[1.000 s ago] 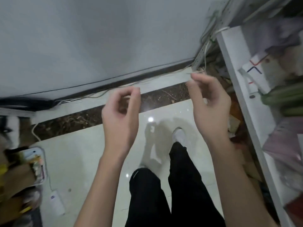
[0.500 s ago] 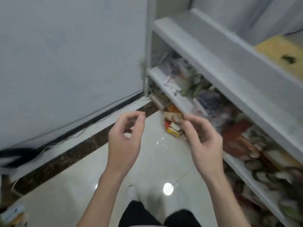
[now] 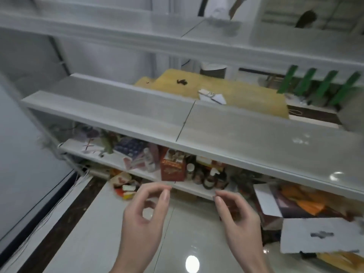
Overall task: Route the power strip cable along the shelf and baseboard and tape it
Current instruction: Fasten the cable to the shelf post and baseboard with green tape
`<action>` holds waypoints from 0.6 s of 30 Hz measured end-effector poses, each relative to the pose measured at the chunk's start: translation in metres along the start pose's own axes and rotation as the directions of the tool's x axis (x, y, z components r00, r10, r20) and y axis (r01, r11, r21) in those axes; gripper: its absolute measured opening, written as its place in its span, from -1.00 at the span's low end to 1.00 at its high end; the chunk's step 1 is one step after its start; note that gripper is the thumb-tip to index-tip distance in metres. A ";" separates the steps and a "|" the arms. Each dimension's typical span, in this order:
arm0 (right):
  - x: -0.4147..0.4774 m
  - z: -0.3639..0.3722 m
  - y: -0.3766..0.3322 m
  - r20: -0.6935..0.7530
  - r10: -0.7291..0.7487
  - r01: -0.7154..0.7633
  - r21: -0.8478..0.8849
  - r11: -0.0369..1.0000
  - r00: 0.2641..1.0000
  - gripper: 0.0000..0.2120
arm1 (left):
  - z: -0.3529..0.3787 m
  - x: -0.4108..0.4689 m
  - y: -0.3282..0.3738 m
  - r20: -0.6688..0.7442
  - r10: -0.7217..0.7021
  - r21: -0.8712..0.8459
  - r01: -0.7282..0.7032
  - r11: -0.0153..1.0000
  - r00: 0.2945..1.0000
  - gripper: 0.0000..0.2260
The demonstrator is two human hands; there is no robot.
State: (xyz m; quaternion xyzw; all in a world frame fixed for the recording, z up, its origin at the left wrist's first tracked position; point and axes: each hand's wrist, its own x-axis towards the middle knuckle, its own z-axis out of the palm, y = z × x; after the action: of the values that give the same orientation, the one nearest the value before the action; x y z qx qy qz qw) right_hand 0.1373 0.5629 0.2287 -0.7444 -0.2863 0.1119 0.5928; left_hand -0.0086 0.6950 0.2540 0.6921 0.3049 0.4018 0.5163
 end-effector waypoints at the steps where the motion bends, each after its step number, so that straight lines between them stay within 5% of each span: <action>1: 0.013 -0.008 -0.001 -0.013 -0.010 0.010 0.007 1.000 1.000 -0.87 | 0.009 0.004 -0.001 -0.004 0.003 0.005 -0.003 1.000 1.000 -0.83; 8: 0.110 -0.039 -0.027 -0.174 -0.144 0.149 0.018 0.989 0.974 -0.88 | 0.073 0.066 -0.016 0.046 -0.088 -0.071 0.091 0.993 0.995 -0.87; 18: 0.159 -0.100 0.001 -0.458 0.020 -0.039 -0.032 0.999 0.889 -0.91 | 0.205 0.177 0.030 0.392 0.050 -0.133 0.003 0.991 0.918 -0.93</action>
State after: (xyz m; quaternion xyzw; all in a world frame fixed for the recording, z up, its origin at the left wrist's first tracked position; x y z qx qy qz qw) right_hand 0.3170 0.5704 0.2826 -0.7658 -0.1293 -0.0633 0.6267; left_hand 0.2568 0.7381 0.2963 0.7271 0.1590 0.2794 0.6065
